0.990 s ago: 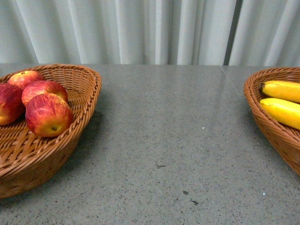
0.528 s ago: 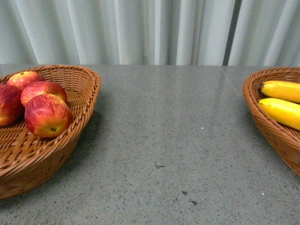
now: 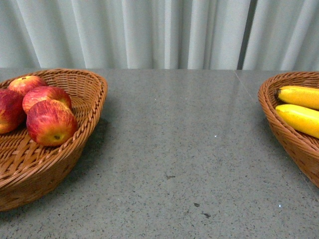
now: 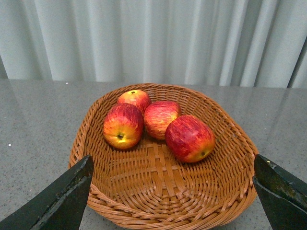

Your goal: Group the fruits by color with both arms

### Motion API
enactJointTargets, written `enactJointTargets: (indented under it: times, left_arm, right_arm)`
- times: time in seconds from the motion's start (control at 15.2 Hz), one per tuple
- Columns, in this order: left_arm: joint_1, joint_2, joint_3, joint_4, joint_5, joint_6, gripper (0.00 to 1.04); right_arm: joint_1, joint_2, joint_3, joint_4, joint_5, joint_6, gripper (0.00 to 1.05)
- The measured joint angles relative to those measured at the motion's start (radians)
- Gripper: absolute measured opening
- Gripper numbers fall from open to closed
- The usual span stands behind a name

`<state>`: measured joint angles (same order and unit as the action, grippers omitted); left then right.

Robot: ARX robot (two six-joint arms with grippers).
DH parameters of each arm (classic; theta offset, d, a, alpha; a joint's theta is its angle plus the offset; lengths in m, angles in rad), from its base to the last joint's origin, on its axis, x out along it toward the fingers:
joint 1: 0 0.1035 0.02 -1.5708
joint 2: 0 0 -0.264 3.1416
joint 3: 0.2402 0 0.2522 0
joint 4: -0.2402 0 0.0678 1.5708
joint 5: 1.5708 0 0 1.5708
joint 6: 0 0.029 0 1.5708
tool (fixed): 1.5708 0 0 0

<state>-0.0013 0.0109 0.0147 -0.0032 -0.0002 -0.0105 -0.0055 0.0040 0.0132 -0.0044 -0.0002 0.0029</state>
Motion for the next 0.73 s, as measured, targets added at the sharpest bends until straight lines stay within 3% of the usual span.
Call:
enactJointTargets:
  times: [0.2, 0.73]
  left_arm:
    - [0.0, 0.0, 0.0, 0.0, 0.0, 0.0, 0.98]
    - [0.0, 0.0, 0.0, 0.0, 0.0, 0.0, 0.98]
  right_arm:
    - [0.0, 0.0, 0.0, 0.0, 0.0, 0.0, 0.98]
    - [0.0, 0.0, 0.0, 0.0, 0.0, 0.0, 0.98]
